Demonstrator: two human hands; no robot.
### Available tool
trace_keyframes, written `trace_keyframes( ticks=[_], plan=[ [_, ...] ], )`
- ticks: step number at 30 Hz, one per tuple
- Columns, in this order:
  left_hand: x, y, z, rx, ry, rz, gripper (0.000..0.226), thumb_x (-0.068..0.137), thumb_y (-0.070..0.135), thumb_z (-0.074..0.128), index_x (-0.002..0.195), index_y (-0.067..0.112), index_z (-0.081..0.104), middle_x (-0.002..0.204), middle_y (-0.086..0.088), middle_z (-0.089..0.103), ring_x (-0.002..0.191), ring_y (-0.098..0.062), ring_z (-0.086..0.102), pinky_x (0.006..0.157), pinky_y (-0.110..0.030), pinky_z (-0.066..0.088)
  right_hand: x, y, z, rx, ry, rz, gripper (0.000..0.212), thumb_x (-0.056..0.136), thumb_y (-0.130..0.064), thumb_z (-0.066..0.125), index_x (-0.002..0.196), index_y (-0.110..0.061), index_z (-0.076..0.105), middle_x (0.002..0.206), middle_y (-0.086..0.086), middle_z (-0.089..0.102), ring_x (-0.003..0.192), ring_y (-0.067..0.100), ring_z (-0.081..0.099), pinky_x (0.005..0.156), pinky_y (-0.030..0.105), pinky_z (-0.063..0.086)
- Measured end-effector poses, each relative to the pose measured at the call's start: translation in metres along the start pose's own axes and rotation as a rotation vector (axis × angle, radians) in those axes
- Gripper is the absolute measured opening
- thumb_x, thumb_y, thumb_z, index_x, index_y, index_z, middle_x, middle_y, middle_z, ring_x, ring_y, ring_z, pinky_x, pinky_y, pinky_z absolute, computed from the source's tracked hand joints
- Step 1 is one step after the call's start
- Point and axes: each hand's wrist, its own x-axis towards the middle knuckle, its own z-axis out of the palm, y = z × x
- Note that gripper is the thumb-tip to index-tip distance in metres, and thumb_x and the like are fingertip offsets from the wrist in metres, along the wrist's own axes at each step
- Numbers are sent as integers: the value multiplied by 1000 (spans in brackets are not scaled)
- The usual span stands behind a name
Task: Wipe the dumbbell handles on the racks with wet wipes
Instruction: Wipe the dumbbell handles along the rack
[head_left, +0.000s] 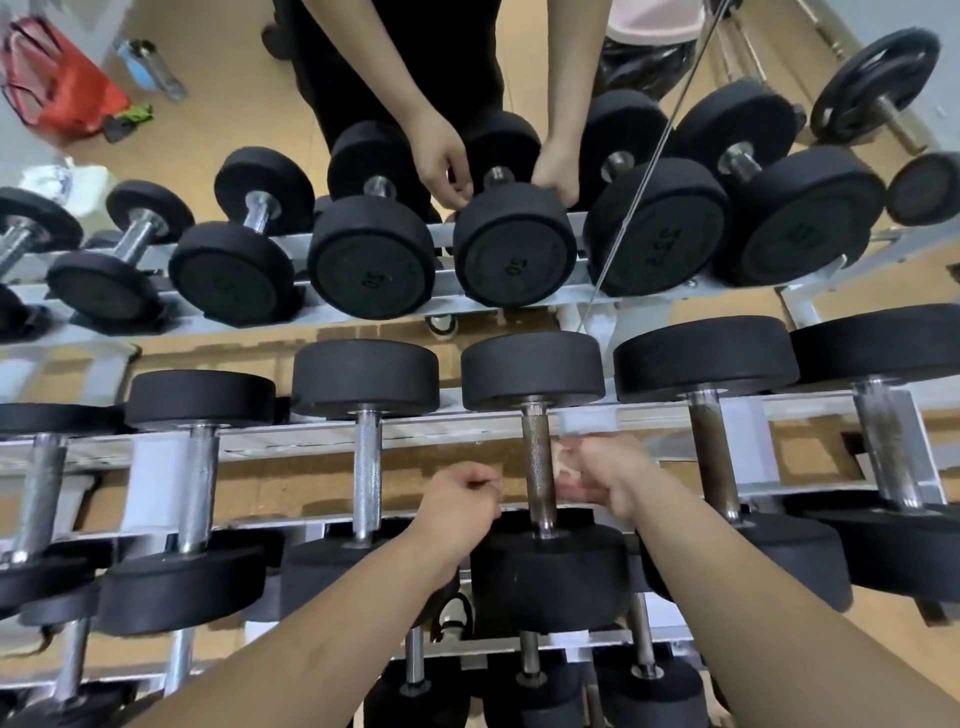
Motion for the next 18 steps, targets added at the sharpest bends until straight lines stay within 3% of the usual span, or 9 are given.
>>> trace_keyframes(
  ticks=[3,6,9,12,15,18],
  plan=[
    [1,3,-1,21,-7,7,17,99,17,60,111,25,69,106,1,73,99,-16,70,97,-37,58,-5,-14,13,183,75,-102,20,93,11,60,101,-5,68,83,11,70,70,28,71,69,38,65],
    [-1,7,0,45,-18,17,17,98,18,60,105,32,68,112,4,71,110,-17,67,104,-41,54,-7,-5,22,83,144,-163,20,88,14,59,94,-2,68,76,13,66,66,30,65,68,39,64],
    [-1,6,5,48,-11,26,17,98,17,61,105,30,69,111,2,72,107,-18,67,103,-41,54,-8,18,14,-336,99,-255,17,72,10,53,81,12,68,64,12,55,63,22,51,59,31,50],
    [-4,1,9,49,-7,22,18,99,14,60,103,28,70,107,-1,73,102,-18,67,98,-33,54,-17,30,5,-732,-42,-203,12,67,6,56,66,6,68,55,6,51,57,19,47,51,20,36],
    [-5,-2,9,30,-29,36,19,100,14,60,99,30,70,111,-2,72,106,-20,66,103,-34,52,-17,23,2,-629,-46,-158,18,67,11,56,59,-1,67,57,8,53,54,18,49,53,19,40],
    [-5,-3,0,17,-44,30,20,99,14,60,99,32,70,113,0,70,112,-20,65,109,-42,50,-11,13,9,-204,-17,-60,29,76,15,51,64,-8,62,63,11,53,47,19,48,52,23,48]
  ],
)
